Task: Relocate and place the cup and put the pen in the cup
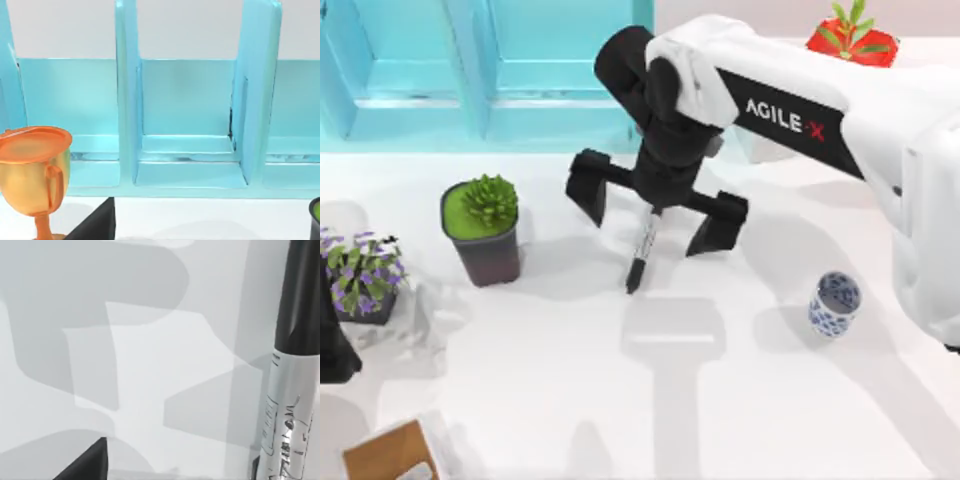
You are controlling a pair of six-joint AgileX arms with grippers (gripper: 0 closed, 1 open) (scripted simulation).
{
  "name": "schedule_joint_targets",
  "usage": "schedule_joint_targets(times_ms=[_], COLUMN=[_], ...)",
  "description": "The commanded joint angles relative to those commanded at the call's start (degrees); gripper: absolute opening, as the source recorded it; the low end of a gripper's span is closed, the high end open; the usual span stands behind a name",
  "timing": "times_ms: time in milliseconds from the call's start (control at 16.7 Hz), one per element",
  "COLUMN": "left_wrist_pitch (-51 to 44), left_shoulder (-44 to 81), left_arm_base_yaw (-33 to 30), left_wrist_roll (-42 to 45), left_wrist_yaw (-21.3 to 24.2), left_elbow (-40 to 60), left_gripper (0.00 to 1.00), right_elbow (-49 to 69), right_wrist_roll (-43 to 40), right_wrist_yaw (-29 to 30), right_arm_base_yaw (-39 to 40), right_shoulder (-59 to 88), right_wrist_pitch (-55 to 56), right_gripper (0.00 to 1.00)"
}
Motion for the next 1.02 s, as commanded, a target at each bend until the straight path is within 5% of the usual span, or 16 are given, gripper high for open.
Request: schedule_joint_targets(times_ms=[180,960,1020], left_wrist_pitch=[0.00,0.00,0.00], left_shoulder=[0.00,0.00,0.00], left_arm_base_yaw=[0.00,0.00,0.00], left_wrist_roll=[0.00,0.00,0.00], left_wrist_yaw=[0.00,0.00,0.00], left_elbow=[0.00,0.00,0.00], left_gripper=[1.00,1.00,1.00], right_elbow=[-0.03,-0.03,-0.03], right_wrist_roll=[0.00,0.00,0.00], right_wrist_yaw=[0.00,0.00,0.00], right_arm_base_yaw=[0.00,0.00,0.00], right_shoulder=[0.02,0.02,0.02], right_wrist_pitch=[0.04,0.04,0.04], right_gripper=[1.00,0.02,0.00])
